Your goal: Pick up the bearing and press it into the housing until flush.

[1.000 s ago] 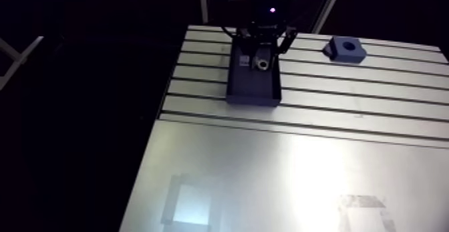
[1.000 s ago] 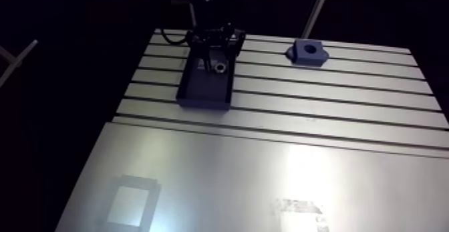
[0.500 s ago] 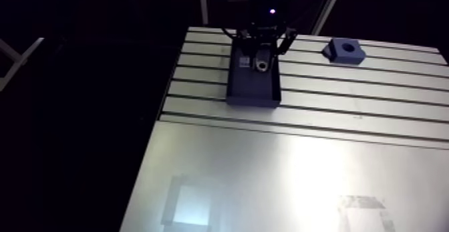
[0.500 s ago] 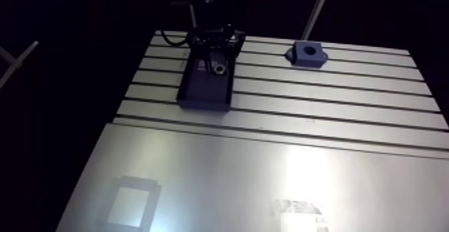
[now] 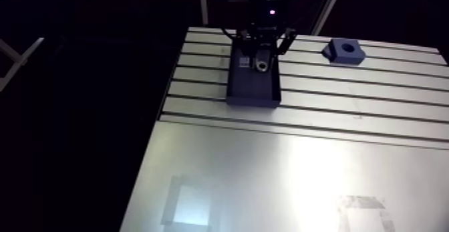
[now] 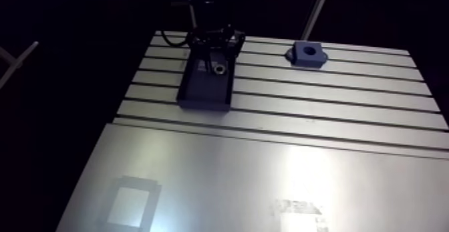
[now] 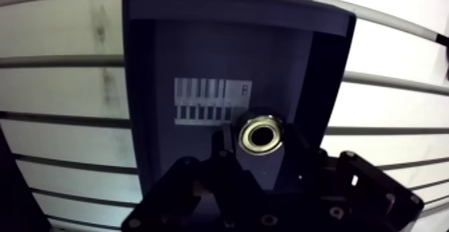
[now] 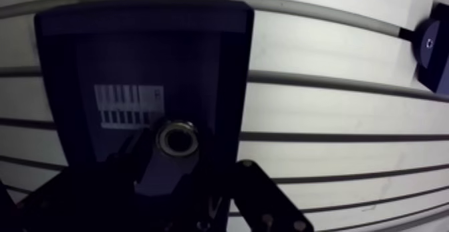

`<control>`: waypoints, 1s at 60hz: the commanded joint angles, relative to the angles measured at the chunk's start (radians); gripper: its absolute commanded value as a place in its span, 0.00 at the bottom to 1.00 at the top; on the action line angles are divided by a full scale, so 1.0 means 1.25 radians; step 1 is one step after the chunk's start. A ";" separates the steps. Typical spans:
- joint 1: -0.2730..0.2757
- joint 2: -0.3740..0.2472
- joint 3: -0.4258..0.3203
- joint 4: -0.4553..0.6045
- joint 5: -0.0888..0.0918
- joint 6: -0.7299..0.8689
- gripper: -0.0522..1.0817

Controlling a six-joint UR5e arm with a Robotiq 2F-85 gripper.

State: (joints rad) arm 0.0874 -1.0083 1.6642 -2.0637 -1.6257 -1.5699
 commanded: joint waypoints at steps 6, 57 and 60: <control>0.000 0.000 0.001 0.000 0.000 0.000 0.48; -0.001 0.001 -0.001 -0.003 0.002 -0.001 0.53; -0.001 0.001 0.001 -0.003 0.002 -0.001 0.53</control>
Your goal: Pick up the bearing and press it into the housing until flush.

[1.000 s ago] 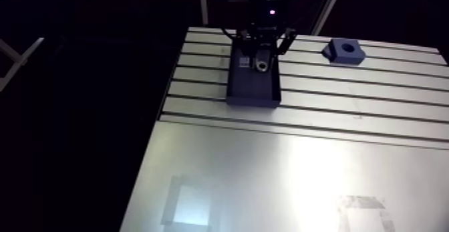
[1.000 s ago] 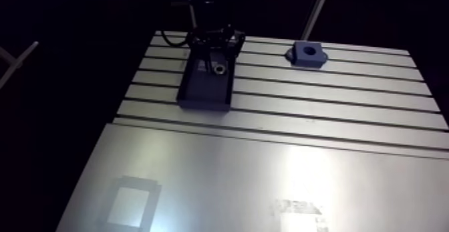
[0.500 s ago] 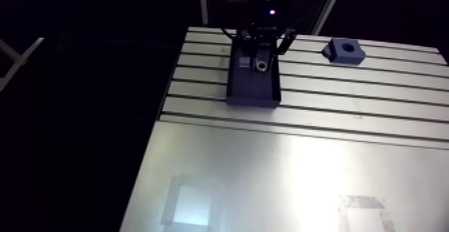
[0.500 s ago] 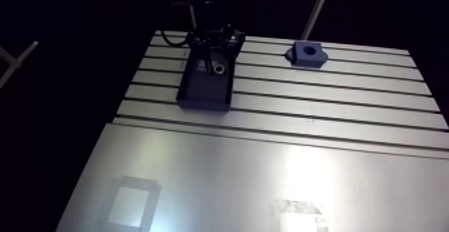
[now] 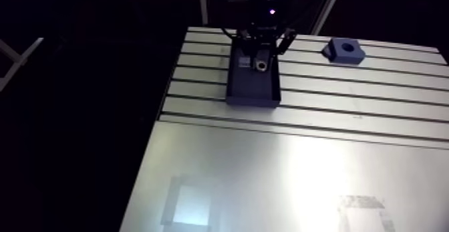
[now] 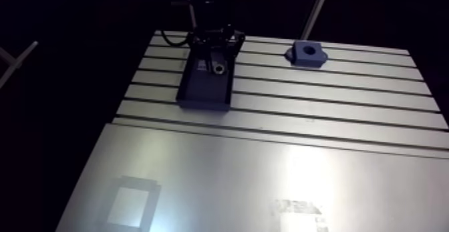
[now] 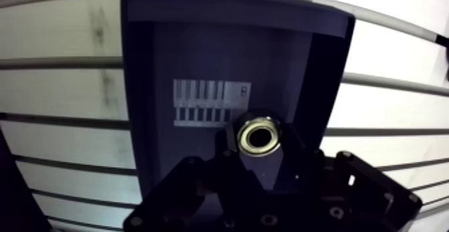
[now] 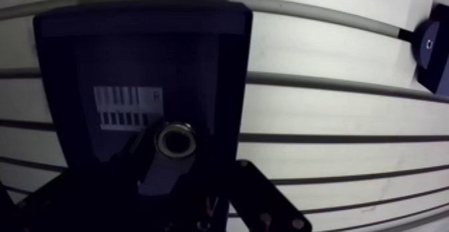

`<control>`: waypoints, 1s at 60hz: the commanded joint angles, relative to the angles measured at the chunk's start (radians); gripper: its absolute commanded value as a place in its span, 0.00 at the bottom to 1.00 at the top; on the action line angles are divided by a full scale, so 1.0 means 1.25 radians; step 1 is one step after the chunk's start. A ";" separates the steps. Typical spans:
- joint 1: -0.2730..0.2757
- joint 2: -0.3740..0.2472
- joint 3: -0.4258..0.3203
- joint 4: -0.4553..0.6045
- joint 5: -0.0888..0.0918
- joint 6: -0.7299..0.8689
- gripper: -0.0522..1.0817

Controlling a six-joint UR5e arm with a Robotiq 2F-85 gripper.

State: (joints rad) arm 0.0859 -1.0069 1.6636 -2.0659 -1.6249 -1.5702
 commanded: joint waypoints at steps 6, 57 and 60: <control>0.000 0.000 0.001 -0.001 0.002 -0.001 0.53; -0.007 -0.081 -0.044 0.067 0.003 -0.019 0.57; -0.022 -0.087 -0.050 0.073 0.003 -0.028 0.57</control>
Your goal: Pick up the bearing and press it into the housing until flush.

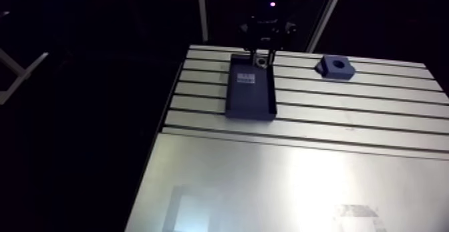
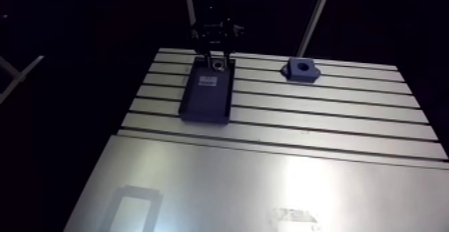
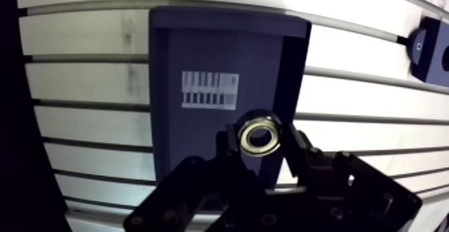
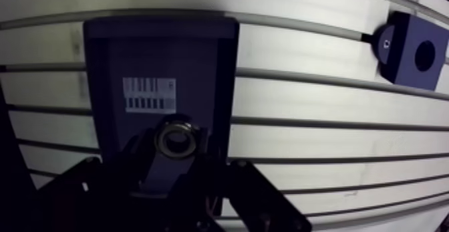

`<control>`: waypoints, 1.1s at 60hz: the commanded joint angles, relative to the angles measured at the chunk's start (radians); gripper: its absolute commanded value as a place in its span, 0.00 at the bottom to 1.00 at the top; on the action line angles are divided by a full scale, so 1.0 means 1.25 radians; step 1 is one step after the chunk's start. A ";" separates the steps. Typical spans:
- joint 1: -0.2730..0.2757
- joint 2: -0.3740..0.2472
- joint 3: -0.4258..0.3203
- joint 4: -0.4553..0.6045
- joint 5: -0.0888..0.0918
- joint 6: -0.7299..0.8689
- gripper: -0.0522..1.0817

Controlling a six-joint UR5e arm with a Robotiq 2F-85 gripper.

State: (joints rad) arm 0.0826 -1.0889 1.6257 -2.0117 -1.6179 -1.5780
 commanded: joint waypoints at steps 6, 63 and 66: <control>-0.040 -0.039 -0.028 0.039 -0.003 -0.024 0.58; -0.257 -0.032 -0.081 0.063 -0.030 -0.166 0.60; -0.258 -0.027 -0.082 0.063 -0.030 -0.170 0.60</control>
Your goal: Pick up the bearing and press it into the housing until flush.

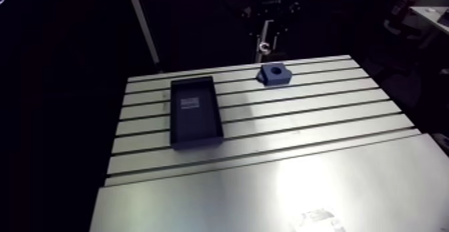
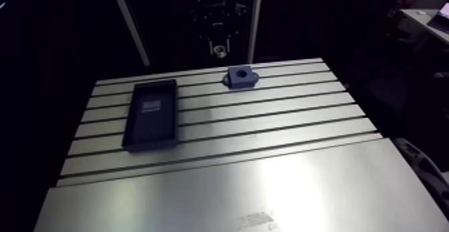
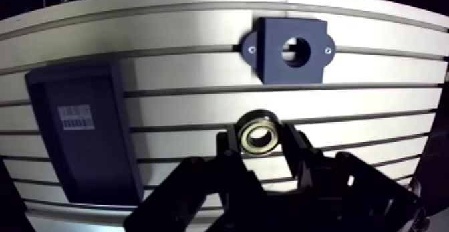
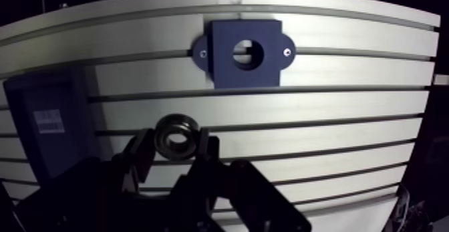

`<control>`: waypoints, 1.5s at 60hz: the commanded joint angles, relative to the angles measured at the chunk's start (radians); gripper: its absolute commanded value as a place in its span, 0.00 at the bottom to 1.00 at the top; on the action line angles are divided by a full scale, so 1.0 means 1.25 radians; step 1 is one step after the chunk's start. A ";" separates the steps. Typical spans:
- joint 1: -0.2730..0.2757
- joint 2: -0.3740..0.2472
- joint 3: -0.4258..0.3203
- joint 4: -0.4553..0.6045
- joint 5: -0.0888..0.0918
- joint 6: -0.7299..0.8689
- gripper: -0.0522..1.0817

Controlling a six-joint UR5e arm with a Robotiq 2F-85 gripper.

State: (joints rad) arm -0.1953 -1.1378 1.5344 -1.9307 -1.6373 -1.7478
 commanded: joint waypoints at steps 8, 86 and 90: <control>-0.040 0.020 -0.018 -0.002 -0.015 -0.038 0.60; -0.059 0.149 -0.068 -0.013 -0.041 -0.037 0.60; -0.059 0.155 -0.072 -0.014 -0.040 -0.037 0.60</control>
State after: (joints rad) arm -0.2685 -0.9590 1.4490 -1.9409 -1.6899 -1.7982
